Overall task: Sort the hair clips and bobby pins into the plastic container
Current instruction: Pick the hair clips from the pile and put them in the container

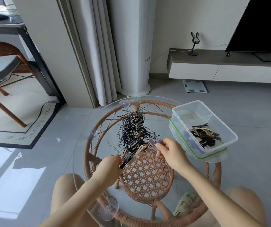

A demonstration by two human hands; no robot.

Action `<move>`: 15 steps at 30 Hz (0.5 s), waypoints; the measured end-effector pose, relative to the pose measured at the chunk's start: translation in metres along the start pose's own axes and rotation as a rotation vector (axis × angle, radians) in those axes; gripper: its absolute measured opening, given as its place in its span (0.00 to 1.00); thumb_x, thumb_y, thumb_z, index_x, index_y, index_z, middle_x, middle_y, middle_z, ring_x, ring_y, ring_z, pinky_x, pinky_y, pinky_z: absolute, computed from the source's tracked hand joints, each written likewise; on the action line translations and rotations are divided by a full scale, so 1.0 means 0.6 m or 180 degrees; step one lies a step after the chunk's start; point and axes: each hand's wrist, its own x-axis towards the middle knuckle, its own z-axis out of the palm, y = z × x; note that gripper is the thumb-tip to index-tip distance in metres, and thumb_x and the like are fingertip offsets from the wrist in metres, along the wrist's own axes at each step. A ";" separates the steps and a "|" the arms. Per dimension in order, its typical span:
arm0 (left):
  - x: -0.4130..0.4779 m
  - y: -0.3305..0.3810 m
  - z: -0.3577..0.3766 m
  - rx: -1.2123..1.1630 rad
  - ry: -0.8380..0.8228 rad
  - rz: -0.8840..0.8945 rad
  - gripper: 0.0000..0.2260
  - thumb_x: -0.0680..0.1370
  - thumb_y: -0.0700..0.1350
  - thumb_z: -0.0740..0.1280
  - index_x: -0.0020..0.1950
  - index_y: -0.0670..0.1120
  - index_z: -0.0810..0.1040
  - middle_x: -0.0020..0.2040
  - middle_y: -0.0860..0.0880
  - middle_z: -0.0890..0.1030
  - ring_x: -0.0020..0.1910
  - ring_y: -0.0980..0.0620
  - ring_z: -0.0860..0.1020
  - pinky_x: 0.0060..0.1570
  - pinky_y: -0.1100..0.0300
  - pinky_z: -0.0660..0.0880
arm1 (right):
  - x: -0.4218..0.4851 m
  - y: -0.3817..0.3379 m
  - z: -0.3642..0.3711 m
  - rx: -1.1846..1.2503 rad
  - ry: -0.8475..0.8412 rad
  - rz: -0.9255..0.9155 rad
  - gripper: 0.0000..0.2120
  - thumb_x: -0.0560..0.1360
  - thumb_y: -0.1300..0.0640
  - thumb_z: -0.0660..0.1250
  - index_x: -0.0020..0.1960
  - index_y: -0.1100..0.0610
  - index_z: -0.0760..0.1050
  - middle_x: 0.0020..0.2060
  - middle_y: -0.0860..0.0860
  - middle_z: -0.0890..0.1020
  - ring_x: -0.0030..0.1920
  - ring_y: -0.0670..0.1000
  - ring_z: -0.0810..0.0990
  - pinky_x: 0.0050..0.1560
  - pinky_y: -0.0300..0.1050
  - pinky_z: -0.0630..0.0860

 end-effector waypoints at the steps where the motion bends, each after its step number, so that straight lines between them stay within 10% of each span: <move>1: 0.000 0.000 -0.001 0.0010 -0.0015 -0.0009 0.06 0.77 0.43 0.64 0.52 0.43 0.73 0.45 0.50 0.73 0.43 0.51 0.72 0.47 0.59 0.74 | 0.000 0.000 -0.005 0.0172 -0.0043 0.0083 0.07 0.77 0.56 0.61 0.40 0.55 0.73 0.32 0.48 0.81 0.34 0.48 0.79 0.44 0.47 0.77; 15: -0.013 0.086 -0.092 -0.0770 0.0607 0.0556 0.07 0.79 0.40 0.59 0.53 0.45 0.75 0.43 0.50 0.78 0.36 0.54 0.76 0.36 0.62 0.75 | -0.045 0.023 -0.137 0.0617 0.0881 0.0139 0.07 0.73 0.65 0.64 0.46 0.56 0.79 0.33 0.50 0.83 0.32 0.41 0.78 0.39 0.35 0.75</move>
